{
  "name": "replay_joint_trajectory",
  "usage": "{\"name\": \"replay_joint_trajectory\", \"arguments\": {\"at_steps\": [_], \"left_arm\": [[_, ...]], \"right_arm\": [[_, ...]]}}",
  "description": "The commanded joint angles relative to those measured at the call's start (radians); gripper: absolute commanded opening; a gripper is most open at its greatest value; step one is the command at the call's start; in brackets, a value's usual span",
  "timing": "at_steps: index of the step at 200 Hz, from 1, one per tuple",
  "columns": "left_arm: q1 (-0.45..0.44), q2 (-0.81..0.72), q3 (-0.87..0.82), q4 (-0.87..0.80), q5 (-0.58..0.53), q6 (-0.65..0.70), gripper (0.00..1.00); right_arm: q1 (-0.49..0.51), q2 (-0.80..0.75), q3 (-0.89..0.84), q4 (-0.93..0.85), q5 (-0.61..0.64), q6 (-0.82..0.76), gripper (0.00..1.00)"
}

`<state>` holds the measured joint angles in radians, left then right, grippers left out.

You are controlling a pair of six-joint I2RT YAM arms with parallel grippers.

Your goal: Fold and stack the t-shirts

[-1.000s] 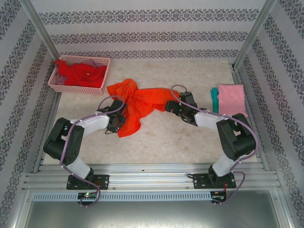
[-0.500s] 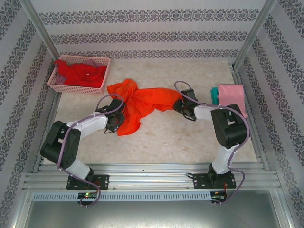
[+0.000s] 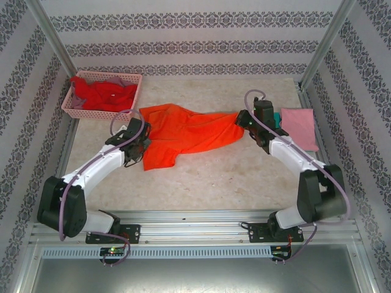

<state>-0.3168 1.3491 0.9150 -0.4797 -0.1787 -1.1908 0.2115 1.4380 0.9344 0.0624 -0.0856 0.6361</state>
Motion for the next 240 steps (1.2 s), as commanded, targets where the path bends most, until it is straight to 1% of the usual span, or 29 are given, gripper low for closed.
{"name": "replay_joint_trajectory", "arguments": {"at_steps": [1,26,42,80,106,124,129,136,140,143,149,152,158,173,197,212,224,240], "left_arm": [[0.036,-0.046,0.013,-0.070,-0.020,0.049,0.00],[0.072,-0.080,0.010,-0.076,0.007,0.071,0.00],[0.086,-0.073,0.015,-0.077,0.027,0.094,0.00],[0.090,0.018,0.017,-0.054,0.097,0.126,0.00],[0.091,0.052,0.000,-0.016,0.088,0.129,0.00],[0.114,0.081,0.011,-0.017,0.091,0.146,0.00],[0.122,0.088,0.015,-0.020,0.092,0.151,0.00],[0.134,0.095,0.017,-0.019,0.094,0.157,0.00],[0.140,0.098,0.017,-0.017,0.095,0.161,0.00],[0.145,0.099,0.016,-0.016,0.096,0.164,0.00],[0.153,0.103,0.018,-0.017,0.095,0.169,0.00],[0.157,0.103,0.016,-0.017,0.094,0.171,0.00],[0.165,0.106,0.017,-0.019,0.094,0.174,0.00],[0.183,0.115,0.013,-0.022,0.090,0.183,0.00],[0.202,0.125,0.005,-0.015,0.100,0.184,0.00],[0.203,0.131,0.006,-0.010,0.107,0.185,0.00],[0.203,0.137,0.010,-0.009,0.111,0.187,0.00],[0.203,0.145,0.015,-0.010,0.113,0.192,0.00]], "right_arm": [[0.001,-0.065,-0.009,-0.062,0.028,-0.038,0.00],[0.004,-0.123,-0.028,-0.084,0.043,-0.043,0.00],[0.006,-0.118,-0.020,-0.112,0.056,-0.056,0.00],[0.019,0.004,0.027,-0.137,0.036,-0.052,0.00],[0.035,0.103,0.096,-0.161,0.028,-0.046,0.00],[0.040,0.165,0.153,-0.162,0.026,-0.058,0.00],[0.041,0.183,0.171,-0.159,0.019,-0.071,0.05],[0.040,0.208,0.197,-0.156,0.003,-0.093,0.20],[0.041,0.219,0.211,-0.154,-0.008,-0.104,0.35],[0.040,0.226,0.220,-0.151,-0.018,-0.111,0.44],[0.039,0.231,0.228,-0.143,-0.033,-0.120,0.57],[0.039,0.229,0.228,-0.135,-0.037,-0.122,0.61],[0.038,0.217,0.217,-0.117,-0.037,-0.115,0.66],[0.023,0.158,0.136,-0.055,-0.005,-0.073,0.70],[-0.006,0.039,-0.034,-0.023,0.078,0.023,0.70],[-0.013,-0.033,-0.135,-0.021,0.108,0.095,0.68],[-0.019,-0.067,-0.203,-0.010,0.101,0.156,0.66],[-0.027,-0.070,-0.255,0.020,0.042,0.215,0.62]]}}
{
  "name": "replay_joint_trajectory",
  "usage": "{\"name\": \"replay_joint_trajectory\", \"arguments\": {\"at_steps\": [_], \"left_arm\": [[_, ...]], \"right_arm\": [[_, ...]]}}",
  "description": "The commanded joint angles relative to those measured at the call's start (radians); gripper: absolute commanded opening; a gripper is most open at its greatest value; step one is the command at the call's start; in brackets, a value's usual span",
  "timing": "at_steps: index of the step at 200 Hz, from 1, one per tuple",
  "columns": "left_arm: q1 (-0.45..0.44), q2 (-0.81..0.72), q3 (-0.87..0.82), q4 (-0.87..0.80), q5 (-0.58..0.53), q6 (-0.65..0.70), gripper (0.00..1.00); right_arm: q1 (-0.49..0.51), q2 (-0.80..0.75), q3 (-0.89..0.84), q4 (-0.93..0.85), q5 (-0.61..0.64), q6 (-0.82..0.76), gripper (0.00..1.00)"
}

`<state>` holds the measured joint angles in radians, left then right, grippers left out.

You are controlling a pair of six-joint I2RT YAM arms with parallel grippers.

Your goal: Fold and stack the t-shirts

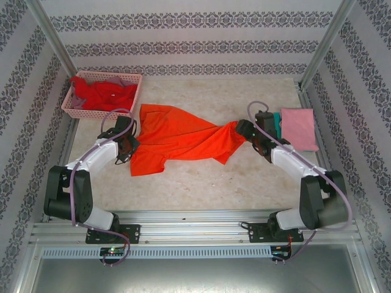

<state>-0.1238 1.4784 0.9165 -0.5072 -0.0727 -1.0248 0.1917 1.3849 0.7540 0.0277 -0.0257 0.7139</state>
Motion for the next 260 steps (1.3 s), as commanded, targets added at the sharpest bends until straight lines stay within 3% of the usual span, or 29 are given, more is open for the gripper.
{"name": "replay_joint_trajectory", "arguments": {"at_steps": [1,36,90,105,132,182,226,260], "left_arm": [[0.010,0.017,0.014,0.018,0.007,0.026,0.00],[0.009,0.036,0.029,0.018,0.014,0.042,0.00],[0.010,0.017,0.011,0.032,0.021,0.034,0.00],[0.010,0.016,0.007,0.032,0.019,0.034,0.00],[0.010,0.011,0.008,0.025,0.018,0.035,0.00],[0.009,-0.016,0.010,0.021,0.014,0.036,0.00],[0.010,-0.041,-0.007,0.005,0.020,0.035,0.00],[0.011,-0.066,-0.057,0.001,0.019,0.034,0.00]], "right_arm": [[-0.008,-0.016,-0.075,0.056,-0.022,0.140,0.61],[-0.015,0.101,-0.059,0.134,-0.144,0.221,0.54],[-0.024,0.279,0.028,0.203,-0.208,0.245,0.41],[-0.034,0.316,0.052,0.219,-0.248,0.246,0.31],[-0.049,0.286,0.039,0.223,-0.238,0.243,0.00],[-0.054,-0.006,-0.086,0.151,-0.140,0.158,0.00],[-0.040,-0.319,-0.297,-0.019,-0.037,0.195,0.00],[-0.042,-0.483,-0.431,-0.150,-0.047,0.211,0.13]]}}
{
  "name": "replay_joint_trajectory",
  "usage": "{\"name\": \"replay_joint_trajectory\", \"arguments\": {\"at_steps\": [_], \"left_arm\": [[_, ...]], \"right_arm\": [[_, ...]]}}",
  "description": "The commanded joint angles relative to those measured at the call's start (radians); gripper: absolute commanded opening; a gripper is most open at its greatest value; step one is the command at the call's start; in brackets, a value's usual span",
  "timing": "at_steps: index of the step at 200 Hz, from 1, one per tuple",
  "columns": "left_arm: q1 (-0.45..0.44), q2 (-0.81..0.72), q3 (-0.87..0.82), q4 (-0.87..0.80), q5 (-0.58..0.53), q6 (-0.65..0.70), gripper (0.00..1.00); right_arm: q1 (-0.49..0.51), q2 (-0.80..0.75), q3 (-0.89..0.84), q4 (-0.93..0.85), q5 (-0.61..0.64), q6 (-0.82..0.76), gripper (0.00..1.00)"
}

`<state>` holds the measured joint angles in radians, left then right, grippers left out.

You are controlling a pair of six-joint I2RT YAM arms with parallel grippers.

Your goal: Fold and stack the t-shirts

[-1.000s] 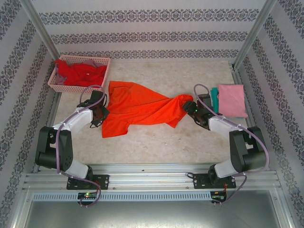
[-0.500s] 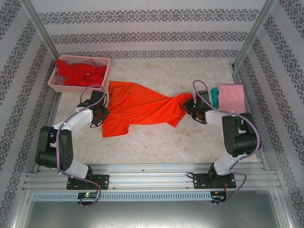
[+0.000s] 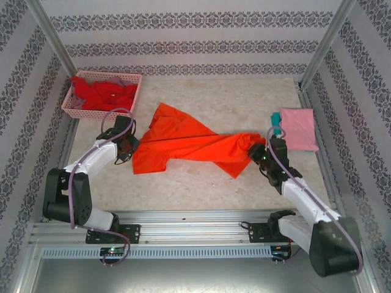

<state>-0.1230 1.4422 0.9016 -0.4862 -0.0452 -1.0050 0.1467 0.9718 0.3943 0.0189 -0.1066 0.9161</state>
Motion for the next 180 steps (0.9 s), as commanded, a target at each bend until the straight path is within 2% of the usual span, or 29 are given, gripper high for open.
{"name": "replay_joint_trajectory", "arguments": {"at_steps": [1,24,49,100,130,155,180], "left_arm": [[0.010,-0.029,-0.043,-0.020,-0.008,0.014,0.00],[0.013,-0.017,-0.066,-0.019,0.004,0.015,0.00],[0.022,-0.003,-0.074,-0.003,0.021,0.016,0.00],[0.037,0.018,-0.057,-0.002,0.027,0.032,0.00],[0.042,0.032,-0.068,0.022,0.028,0.028,0.00],[0.048,0.071,-0.053,0.030,0.037,0.034,0.00],[0.056,0.096,-0.046,0.033,0.039,0.040,0.00]], "right_arm": [[0.004,-0.073,-0.075,-0.143,0.032,0.010,0.14],[0.002,-0.116,-0.096,-0.179,0.003,0.003,0.49],[-0.028,-0.072,-0.057,-0.187,-0.016,-0.031,0.57],[-0.025,0.130,0.068,-0.126,-0.149,-0.022,0.58],[-0.026,0.241,0.101,-0.067,-0.119,-0.090,0.51],[-0.036,0.400,0.193,0.014,-0.088,-0.161,0.47],[-0.041,0.561,0.316,0.093,-0.114,-0.214,0.44]]}}
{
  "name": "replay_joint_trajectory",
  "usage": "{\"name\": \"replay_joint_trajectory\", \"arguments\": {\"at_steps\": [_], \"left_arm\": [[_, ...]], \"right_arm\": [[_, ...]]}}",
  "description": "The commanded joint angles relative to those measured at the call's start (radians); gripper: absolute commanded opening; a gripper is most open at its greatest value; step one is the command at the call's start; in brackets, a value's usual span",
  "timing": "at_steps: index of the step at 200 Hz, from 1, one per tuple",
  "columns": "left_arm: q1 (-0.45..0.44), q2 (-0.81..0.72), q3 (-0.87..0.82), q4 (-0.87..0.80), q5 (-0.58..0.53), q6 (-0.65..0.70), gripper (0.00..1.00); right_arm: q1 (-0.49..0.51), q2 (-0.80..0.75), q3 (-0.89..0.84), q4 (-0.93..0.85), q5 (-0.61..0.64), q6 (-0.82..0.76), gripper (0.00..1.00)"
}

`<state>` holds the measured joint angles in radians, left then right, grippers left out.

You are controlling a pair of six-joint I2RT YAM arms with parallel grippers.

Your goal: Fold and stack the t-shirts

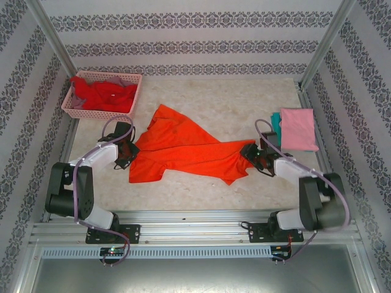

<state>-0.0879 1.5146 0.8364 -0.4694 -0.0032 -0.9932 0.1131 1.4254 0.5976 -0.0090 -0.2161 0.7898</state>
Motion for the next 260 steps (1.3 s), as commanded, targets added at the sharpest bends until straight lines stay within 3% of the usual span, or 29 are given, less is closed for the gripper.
{"name": "replay_joint_trajectory", "arguments": {"at_steps": [1,32,58,72,85,99,124,129,143,153,182,222,260], "left_arm": [[0.022,0.024,0.019,0.016,-0.003,0.028,0.00],[0.027,0.025,0.012,0.021,-0.005,0.027,0.00],[0.027,0.026,0.008,0.033,0.009,0.022,0.00],[0.027,0.024,0.001,0.049,0.022,0.023,0.00],[0.027,0.024,-0.003,0.060,0.035,0.034,0.00],[0.027,0.024,-0.004,0.061,0.038,0.043,0.00],[0.027,0.018,-0.009,0.073,0.046,0.058,0.00],[0.027,0.017,-0.008,0.071,0.044,0.061,0.05],[0.027,0.003,-0.005,0.045,0.029,0.062,0.31],[0.027,-0.019,-0.009,0.022,0.011,0.064,0.42],[0.027,-0.112,-0.060,-0.015,0.001,0.072,0.53],[0.012,-0.128,-0.101,0.022,0.093,0.065,0.53],[-0.006,-0.073,-0.093,0.049,0.111,0.042,0.43]], "right_arm": [[-0.007,0.113,0.119,0.122,-0.004,-0.091,0.44],[-0.015,0.238,0.264,0.133,-0.042,-0.123,0.43],[-0.012,0.142,0.211,0.105,0.010,-0.117,0.60],[-0.008,0.059,0.141,0.067,0.042,-0.097,0.64],[0.001,-0.013,0.078,0.016,0.070,-0.068,0.64],[0.010,-0.071,0.022,-0.011,0.077,-0.033,0.58],[0.019,-0.079,-0.010,-0.004,0.022,0.006,0.56],[0.021,-0.071,-0.010,0.000,0.020,0.009,0.56],[0.028,-0.049,-0.006,0.013,0.011,0.018,0.56],[0.030,-0.031,-0.001,0.022,-0.001,0.024,0.56],[0.033,-0.008,-0.004,0.039,-0.011,0.034,0.54],[0.037,0.020,-0.005,0.054,-0.019,0.037,0.54],[0.040,0.042,0.005,0.059,-0.025,0.034,0.53]]}}
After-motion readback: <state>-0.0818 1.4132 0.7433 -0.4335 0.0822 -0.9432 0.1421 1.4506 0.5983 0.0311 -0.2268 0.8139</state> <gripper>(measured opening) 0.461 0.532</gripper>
